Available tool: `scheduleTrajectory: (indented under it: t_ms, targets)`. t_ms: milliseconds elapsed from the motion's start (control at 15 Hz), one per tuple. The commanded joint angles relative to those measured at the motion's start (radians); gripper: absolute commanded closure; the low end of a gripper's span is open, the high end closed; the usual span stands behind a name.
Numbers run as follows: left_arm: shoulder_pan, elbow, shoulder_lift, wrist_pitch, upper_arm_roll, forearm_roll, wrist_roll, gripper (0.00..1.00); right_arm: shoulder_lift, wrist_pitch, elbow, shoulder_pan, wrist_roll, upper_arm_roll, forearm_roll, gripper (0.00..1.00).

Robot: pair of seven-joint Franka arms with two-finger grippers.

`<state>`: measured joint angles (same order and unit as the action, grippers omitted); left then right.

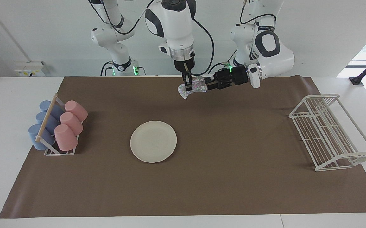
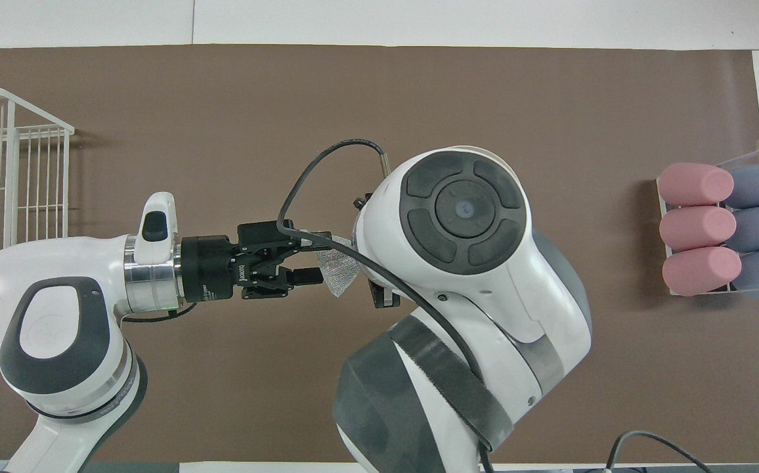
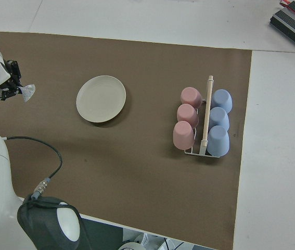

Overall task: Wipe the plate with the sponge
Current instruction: 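Grasp the sponge with the left gripper while the right gripper releases it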

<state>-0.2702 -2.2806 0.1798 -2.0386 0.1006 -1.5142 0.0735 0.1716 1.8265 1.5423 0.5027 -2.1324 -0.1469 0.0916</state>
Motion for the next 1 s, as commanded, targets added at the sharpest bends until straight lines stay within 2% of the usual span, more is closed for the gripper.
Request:
scheduleTrajectory:
  t_ms: [0, 133, 267, 667, 733, 800, 933]
  targets:
    - [-0.049, -0.008, -0.008, -0.054, -0.015, -0.031, 0.015, 0.26, 0.0, -0.004, -0.007, -0.015, -0.015, -0.011, -0.018, 1.0]
    - [-0.04, 0.003, -0.014, -0.051, -0.016, -0.029, 0.014, 0.61, 0.0, -0.004, -0.007, -0.015, -0.015, -0.011, -0.018, 1.0]
    - [-0.035, 0.016, -0.029, -0.049, -0.018, -0.031, 0.011, 1.0, 0.0, -0.004, -0.008, -0.015, -0.015, -0.011, -0.019, 1.0]
    - [-0.035, 0.033, -0.033, -0.045, -0.018, -0.029, -0.04, 1.0, -0.003, -0.004, -0.01, -0.02, -0.006, -0.007, -0.019, 1.0]
    - [-0.034, 0.035, -0.031, -0.043, -0.019, -0.029, -0.041, 1.0, -0.013, -0.004, -0.005, -0.021, -0.004, -0.003, -0.022, 0.43]
    - [-0.034, 0.035, -0.031, -0.042, -0.019, -0.029, -0.041, 1.0, -0.02, -0.004, -0.002, -0.032, -0.003, 0.0, -0.024, 0.0]
    - [-0.034, 0.035, -0.029, -0.04, -0.021, -0.029, -0.043, 1.0, -0.033, -0.003, -0.002, -0.059, 0.009, -0.005, -0.024, 0.0]
